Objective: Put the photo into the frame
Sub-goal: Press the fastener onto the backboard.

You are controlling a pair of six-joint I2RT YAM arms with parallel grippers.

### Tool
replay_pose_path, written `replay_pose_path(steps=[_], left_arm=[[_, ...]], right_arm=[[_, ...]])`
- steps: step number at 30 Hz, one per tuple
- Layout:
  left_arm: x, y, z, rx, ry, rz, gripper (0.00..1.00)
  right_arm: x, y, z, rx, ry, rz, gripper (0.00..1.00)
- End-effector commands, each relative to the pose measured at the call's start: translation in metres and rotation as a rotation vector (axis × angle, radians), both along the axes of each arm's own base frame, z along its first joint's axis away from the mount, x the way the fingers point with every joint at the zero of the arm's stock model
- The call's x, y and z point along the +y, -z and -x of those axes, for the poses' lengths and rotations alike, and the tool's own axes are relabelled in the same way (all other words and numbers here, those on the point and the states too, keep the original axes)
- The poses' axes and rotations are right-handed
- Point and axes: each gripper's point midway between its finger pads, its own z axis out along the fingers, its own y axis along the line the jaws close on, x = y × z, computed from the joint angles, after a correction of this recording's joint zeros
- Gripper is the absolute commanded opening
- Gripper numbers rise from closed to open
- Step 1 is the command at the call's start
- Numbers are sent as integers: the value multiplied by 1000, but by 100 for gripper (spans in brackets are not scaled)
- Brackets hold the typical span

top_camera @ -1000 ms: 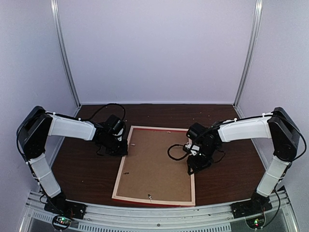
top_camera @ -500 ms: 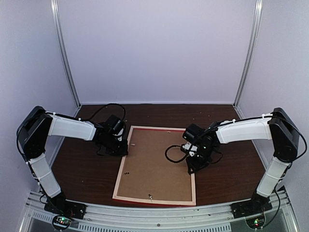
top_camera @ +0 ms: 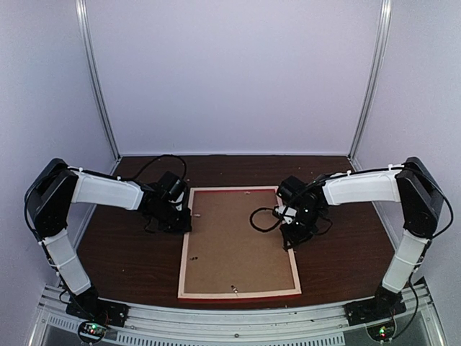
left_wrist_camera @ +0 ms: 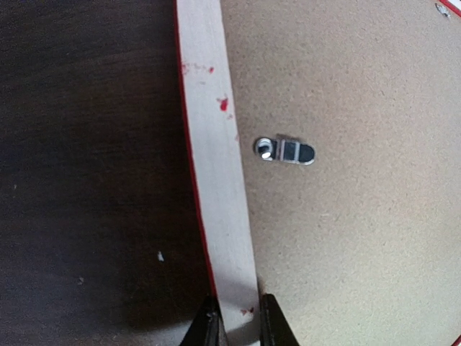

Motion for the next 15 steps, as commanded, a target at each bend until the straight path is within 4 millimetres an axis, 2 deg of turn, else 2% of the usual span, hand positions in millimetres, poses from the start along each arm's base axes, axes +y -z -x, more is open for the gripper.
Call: replay_pose_path(steps=[1,8,15], left_arm=[[-4,3,30,56,96,0,16],[-4,2,29,40,81,-7,23],[-3,4,26,33,68,-18,25]], right_arm=[[-23,17,-12,27,-29,59,24],[-9,13,-15,62,-13,-37,35],[-16,12,-4,66,11,-46,48]])
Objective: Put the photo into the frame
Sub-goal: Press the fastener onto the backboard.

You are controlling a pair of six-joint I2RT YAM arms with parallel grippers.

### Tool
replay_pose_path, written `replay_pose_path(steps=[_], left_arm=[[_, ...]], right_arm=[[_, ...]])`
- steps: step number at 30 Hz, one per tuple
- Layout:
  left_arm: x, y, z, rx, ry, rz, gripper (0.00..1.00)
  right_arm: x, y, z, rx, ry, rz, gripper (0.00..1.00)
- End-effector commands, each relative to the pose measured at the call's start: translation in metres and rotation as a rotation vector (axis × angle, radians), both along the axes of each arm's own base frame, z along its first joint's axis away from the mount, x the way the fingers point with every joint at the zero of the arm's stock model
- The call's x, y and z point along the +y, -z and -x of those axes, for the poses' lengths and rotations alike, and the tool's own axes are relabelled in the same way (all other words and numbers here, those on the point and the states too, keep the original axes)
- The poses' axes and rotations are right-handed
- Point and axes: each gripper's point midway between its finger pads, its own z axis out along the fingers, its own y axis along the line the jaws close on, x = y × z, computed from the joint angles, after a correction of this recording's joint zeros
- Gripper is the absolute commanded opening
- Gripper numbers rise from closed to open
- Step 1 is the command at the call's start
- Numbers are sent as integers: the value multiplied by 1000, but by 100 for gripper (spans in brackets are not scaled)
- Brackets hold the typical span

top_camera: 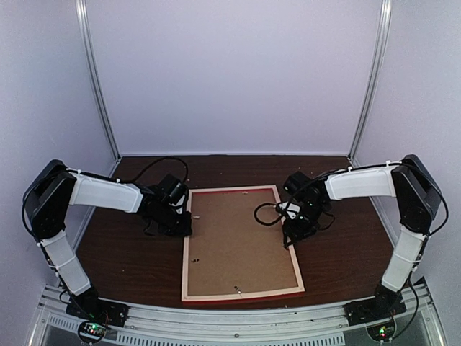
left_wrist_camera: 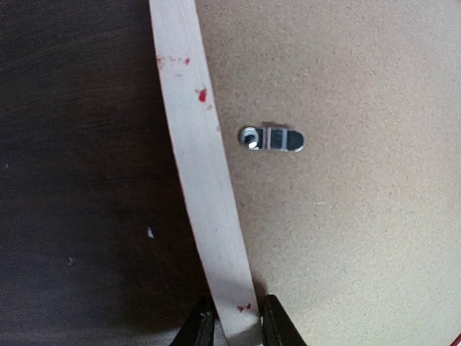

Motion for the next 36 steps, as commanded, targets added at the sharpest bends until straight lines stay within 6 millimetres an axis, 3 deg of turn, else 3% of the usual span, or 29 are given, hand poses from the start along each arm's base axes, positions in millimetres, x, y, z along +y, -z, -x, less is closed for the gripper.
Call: replay_pose_path(steps=[1,8,22,36], left_arm=[[-2,3,14,30,43,-6,25],[-5,6,15,32,51,-12,25],[-6,7,15,34,54,-19,25],[-6,9,14,36,59,-26,25]], right_arm=[[-12,7,14,21,14,25,49],[-14,0,15,-6,65,-3,54],[-16,-23,4,-86,133,-20,52],[1,-5,29,-12,70,-39,53]])
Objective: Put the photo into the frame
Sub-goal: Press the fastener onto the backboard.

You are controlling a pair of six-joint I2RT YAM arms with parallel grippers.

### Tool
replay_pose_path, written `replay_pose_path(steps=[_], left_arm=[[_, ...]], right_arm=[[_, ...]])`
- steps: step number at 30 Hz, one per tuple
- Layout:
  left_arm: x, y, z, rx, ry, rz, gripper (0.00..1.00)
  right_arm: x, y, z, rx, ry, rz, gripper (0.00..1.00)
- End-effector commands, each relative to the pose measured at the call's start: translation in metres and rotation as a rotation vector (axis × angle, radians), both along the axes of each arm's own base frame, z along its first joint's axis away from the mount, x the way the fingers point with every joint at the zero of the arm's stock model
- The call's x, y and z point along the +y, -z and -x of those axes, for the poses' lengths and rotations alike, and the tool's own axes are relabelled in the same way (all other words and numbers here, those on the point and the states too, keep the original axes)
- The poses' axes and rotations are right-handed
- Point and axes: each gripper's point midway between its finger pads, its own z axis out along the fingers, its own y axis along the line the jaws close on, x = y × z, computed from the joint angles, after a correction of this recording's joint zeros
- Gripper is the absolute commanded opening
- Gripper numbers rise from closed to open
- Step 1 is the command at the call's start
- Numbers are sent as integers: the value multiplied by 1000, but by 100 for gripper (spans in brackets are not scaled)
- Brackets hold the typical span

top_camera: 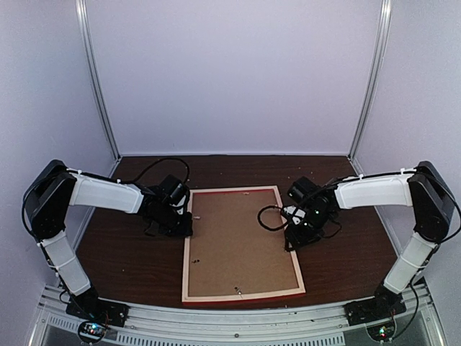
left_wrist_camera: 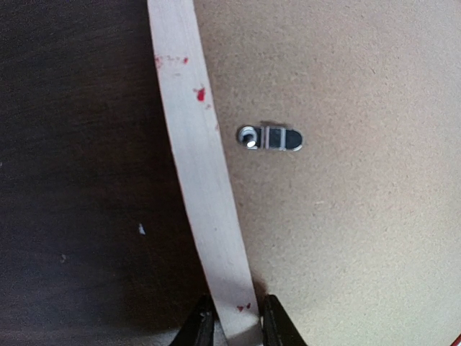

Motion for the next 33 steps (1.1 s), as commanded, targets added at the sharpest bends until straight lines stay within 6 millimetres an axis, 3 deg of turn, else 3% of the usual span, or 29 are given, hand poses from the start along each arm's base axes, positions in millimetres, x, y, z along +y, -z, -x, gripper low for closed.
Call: replay_pose_path(steps=[1,8,22,27,33], left_arm=[[-4,9,11,38,48,-25,25],[-4,10,12,41,50,-26,25],[-6,10,12,46,59,-24,24],[-6,10,12,46,62,-25,24],[-4,11,13,46,60,-29,24]], right_arm=[[7,5,5,15,-10,-8,53],[7,11,6,21,-16,10,52],[2,26,3,53,23,70,40],[-4,34,3,75,51,99,31],[-8,29,-3,59,61,87,21]])
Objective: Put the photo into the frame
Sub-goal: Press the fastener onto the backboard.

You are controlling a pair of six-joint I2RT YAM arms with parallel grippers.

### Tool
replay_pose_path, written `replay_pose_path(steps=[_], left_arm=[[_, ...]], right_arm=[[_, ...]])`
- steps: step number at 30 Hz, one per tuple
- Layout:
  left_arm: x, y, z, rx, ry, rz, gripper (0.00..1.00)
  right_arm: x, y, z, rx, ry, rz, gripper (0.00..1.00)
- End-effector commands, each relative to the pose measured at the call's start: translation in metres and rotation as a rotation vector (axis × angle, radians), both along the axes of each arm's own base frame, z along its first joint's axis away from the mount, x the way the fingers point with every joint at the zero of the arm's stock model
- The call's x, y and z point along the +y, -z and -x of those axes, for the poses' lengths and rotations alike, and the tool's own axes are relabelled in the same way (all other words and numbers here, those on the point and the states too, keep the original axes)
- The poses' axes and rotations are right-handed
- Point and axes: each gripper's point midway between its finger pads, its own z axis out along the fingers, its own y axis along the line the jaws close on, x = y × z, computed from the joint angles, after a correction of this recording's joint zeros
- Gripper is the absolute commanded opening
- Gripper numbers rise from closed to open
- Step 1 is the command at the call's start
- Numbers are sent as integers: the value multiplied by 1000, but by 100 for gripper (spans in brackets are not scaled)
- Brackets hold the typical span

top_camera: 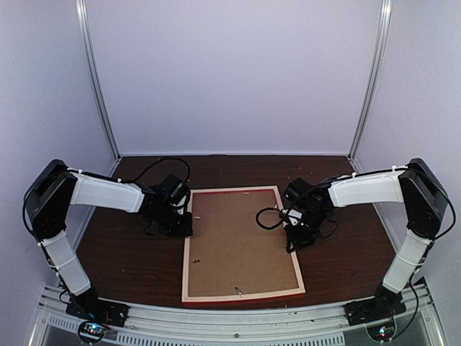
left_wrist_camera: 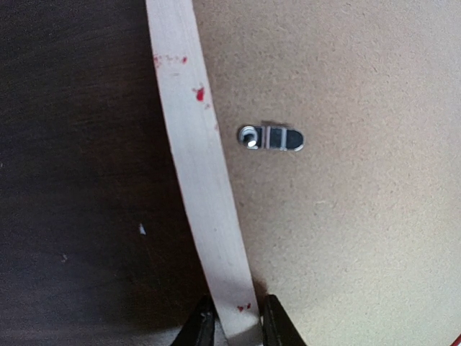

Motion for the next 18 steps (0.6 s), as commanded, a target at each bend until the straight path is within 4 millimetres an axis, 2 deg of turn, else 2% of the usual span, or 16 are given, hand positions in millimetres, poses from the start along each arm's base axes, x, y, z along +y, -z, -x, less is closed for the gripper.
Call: replay_pose_path(steps=[1,4,7,9,13,18], left_arm=[[-4,11,13,40,55,-20,24],[-3,12,13,41,55,-22,24],[-3,12,13,40,54,-21,24],[-4,11,13,40,55,-20,24],[-3,10,13,37,53,-21,24],[-4,10,12,34,53,-18,24]], right_arm=[[-12,17,-9,-25,9,63,20],[-5,14,-11,-32,-3,25,15],[2,10,-15,-41,-10,-16,14],[7,5,-17,-48,-9,-50,18],[11,-5,-21,-65,-7,-87,32],[12,-9,-21,-69,-21,-91,42]])
